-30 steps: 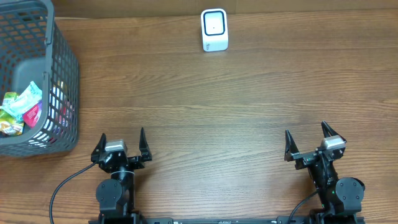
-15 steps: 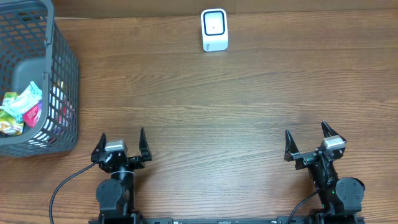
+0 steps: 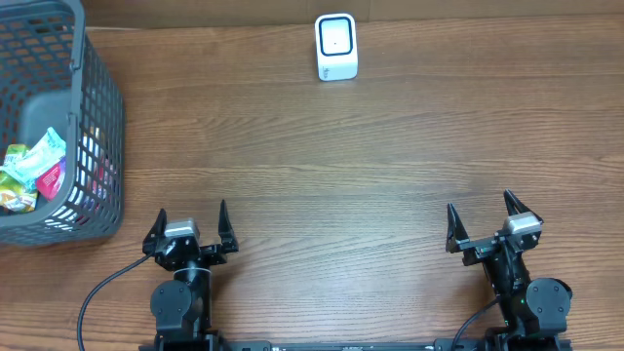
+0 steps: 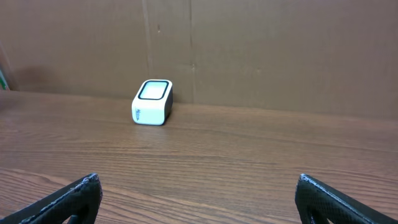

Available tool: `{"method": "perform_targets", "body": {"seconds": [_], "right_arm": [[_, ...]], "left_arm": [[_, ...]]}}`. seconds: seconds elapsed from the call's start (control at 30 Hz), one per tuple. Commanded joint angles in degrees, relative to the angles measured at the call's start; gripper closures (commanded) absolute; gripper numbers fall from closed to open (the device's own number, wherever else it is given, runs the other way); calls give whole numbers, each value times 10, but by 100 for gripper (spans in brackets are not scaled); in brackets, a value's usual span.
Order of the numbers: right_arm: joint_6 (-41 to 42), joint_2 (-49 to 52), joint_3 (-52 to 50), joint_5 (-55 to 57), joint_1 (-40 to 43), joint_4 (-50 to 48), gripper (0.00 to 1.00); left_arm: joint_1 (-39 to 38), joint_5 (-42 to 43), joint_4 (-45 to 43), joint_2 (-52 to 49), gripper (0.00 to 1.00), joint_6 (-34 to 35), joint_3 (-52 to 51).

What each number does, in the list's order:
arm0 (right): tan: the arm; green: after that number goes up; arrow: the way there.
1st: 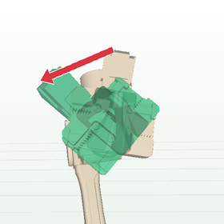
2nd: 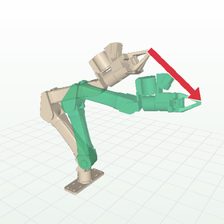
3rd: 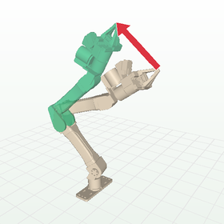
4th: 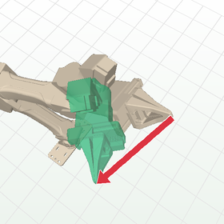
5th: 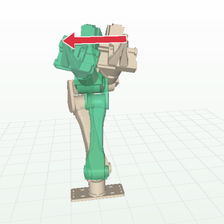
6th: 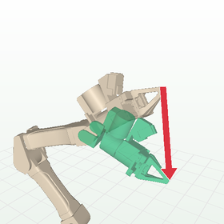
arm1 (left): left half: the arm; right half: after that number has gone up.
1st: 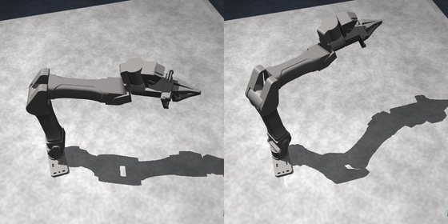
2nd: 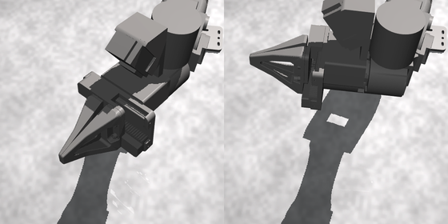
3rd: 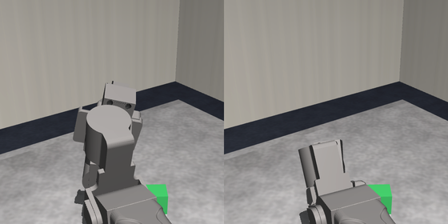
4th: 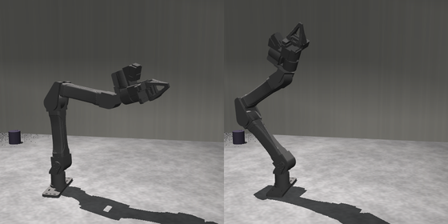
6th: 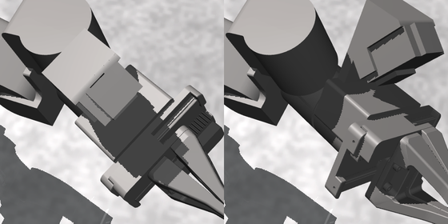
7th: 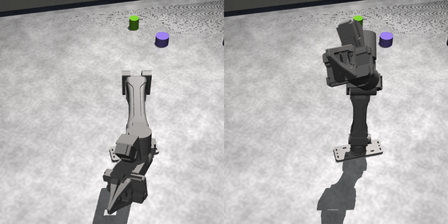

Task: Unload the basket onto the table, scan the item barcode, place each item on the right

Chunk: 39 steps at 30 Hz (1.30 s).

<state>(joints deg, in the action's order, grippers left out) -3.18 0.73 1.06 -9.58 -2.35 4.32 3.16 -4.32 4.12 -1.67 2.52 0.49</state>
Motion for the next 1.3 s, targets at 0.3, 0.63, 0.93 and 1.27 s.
{"method": "perform_targets", "body": {"seconds": [0.3, 0.63, 0.93, 1.27], "right_arm": [[3, -5, -6, 6, -3, -3, 0], [3, -5, -6, 5, -3, -3, 0], [4, -5, -6, -13, -3, -17, 0], [34, -1, 3, -36, -3, -7, 0]], "left_arm": [[6, -1, -1, -2, 0, -13, -2], [6, -1, -1, -2, 1, -13, -2], [6, 4, -3, -2, 0, -6, -2], [6, 81, -15, -2, 0, 67, 16]]}}
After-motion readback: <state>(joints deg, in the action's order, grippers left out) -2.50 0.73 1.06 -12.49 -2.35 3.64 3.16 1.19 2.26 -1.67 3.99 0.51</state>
